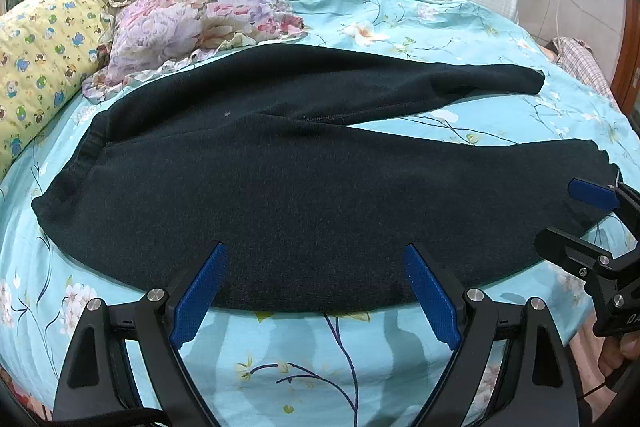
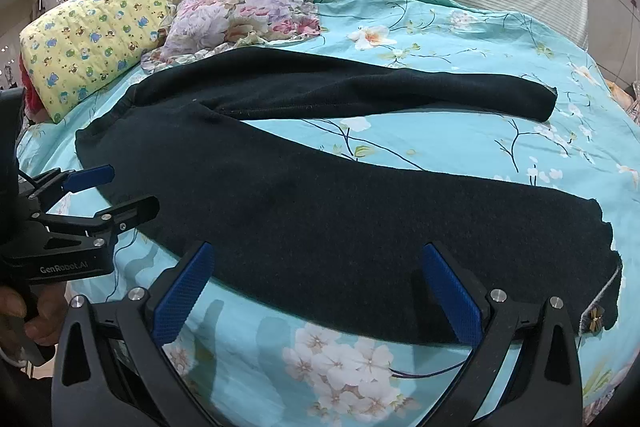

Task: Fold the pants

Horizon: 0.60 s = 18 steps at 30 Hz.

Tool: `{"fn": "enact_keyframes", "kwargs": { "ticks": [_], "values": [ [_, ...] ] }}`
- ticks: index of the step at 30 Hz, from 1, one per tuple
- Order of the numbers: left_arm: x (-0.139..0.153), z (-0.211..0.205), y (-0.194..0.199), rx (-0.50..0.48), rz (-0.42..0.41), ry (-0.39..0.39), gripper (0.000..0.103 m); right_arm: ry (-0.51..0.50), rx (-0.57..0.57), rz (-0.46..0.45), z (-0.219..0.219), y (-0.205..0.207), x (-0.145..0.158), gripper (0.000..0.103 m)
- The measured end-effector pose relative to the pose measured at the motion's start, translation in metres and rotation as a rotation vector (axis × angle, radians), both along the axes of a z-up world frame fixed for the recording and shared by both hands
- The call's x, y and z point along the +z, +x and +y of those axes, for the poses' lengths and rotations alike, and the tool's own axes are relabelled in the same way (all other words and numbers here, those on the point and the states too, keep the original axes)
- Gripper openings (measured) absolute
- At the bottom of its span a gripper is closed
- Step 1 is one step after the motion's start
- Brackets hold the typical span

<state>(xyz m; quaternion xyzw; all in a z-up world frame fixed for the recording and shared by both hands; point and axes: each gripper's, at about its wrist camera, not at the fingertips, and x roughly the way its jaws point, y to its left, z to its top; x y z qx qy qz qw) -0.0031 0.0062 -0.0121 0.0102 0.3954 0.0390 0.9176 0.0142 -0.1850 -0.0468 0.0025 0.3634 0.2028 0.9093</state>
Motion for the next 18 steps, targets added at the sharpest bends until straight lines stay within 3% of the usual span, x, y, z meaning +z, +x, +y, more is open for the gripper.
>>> {"fn": "enact_keyframes", "kwargs": {
  "ticks": [18],
  "values": [
    [-0.0025, 0.0020, 0.0020, 0.004, 0.009, -0.008, 0.090, 0.005, 0.008, 0.002, -0.0022, 0.0040, 0.0008, 0.103]
  ]
}}
